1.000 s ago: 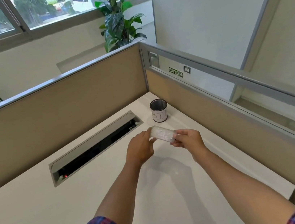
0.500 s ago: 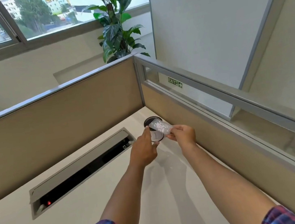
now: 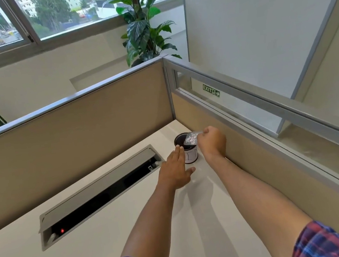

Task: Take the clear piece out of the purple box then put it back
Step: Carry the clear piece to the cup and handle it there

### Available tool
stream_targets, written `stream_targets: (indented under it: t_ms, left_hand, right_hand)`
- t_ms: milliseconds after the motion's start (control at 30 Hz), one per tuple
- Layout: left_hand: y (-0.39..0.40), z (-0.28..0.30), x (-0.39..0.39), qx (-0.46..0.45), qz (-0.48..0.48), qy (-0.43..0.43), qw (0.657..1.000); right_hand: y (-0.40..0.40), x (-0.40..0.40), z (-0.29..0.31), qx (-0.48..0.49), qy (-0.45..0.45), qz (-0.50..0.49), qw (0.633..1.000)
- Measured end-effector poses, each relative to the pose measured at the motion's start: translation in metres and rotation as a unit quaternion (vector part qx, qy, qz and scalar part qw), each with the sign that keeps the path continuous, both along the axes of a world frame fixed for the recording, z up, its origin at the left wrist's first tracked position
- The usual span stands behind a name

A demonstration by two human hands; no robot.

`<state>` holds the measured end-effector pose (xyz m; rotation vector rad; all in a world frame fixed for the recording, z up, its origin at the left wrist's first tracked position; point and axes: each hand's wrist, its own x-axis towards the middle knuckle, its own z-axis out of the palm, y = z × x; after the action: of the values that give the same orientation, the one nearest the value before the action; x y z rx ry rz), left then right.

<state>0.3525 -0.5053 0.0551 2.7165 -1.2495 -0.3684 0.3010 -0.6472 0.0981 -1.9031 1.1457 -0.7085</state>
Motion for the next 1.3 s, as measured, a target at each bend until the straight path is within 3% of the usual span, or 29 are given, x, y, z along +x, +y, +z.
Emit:
stream_targets:
  t_ms: [167,233,367,467,1300]
  left_hand:
    - [0.003,0.006,0.001,0.019,0.004,0.003,1.0]
    - [0.003,0.008,0.001,0.033,0.003,0.005,0.999]
    - [0.001,0.012,0.003,0.046,0.0,0.002,0.999]
    - [0.0,0.012,0.004,0.063,-0.006,-0.003,0.998]
    - [-0.004,0.013,-0.006,0.063,-0.004,0.009,0.998]
  right_hand:
    - [0.001,0.013,0.003,-0.212,0.133,0.093,0.964]
    - [0.001,0.014,0.004,-0.304,0.169,0.157,0.924]
    - [0.001,0.013,0.003,-0.51,0.184,0.255,0.801]
    - [-0.001,0.015,0.006,-0.552,0.152,0.273,0.773]
    - [0.003,-0.008,-0.003,-0.549,0.081,0.247,0.795]
